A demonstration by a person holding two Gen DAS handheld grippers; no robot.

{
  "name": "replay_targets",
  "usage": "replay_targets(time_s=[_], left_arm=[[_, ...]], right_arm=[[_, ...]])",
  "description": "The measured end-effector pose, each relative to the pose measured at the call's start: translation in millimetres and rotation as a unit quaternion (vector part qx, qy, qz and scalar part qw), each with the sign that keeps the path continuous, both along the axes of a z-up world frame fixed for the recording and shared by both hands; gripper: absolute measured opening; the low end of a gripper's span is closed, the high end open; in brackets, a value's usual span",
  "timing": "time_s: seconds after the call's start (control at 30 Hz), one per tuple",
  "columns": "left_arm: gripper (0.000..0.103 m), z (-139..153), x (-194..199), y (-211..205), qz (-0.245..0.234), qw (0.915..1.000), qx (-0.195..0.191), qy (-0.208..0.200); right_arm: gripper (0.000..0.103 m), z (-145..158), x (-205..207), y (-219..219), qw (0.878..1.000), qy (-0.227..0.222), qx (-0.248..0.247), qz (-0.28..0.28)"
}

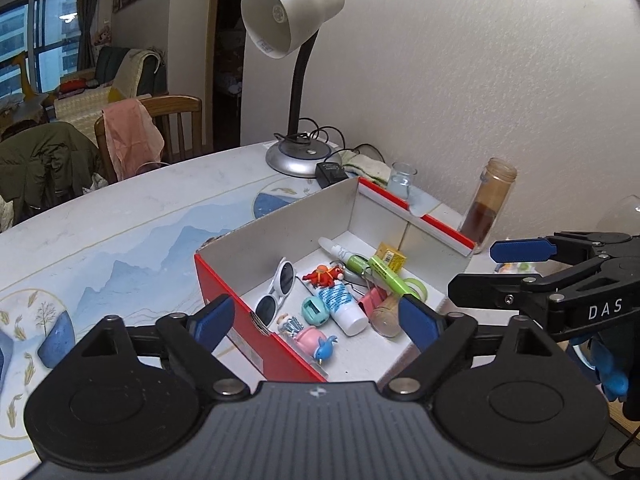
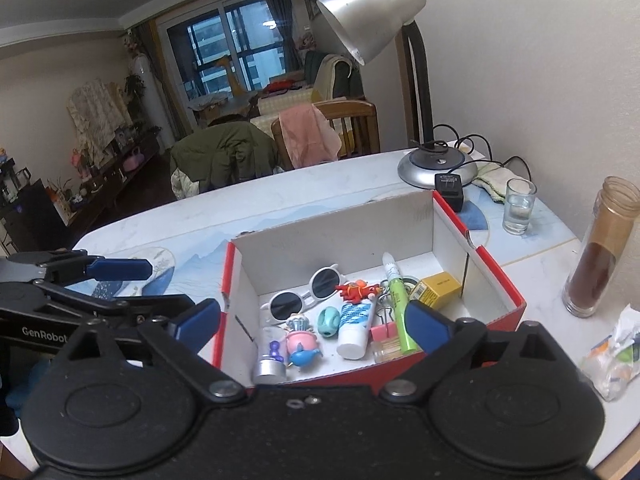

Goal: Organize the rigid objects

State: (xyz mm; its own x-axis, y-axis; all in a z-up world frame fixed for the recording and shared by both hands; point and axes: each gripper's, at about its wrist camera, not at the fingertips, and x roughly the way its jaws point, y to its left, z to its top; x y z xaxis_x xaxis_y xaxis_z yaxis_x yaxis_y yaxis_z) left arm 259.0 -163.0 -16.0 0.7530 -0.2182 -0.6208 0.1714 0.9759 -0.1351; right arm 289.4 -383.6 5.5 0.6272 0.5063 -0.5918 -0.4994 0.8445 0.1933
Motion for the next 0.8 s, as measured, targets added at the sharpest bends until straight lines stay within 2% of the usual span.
replay_targets(time_s=[0.07, 0.8], left_arm=[[0.102, 1.4, -4.9, 0.9, -0.002, 1.0, -0.001, -0.004], [0.102, 11.6, -42.6, 8.3, -0.024, 0.9987, -0.009, -0.043]], right_arm=[[0.101, 1.6, -4.7, 0.3, 1.0, -0.003, 0.004, -0.005], [0.103, 14.8, -50.0, 6.3, 0.999, -0.021, 0.027, -0.037]])
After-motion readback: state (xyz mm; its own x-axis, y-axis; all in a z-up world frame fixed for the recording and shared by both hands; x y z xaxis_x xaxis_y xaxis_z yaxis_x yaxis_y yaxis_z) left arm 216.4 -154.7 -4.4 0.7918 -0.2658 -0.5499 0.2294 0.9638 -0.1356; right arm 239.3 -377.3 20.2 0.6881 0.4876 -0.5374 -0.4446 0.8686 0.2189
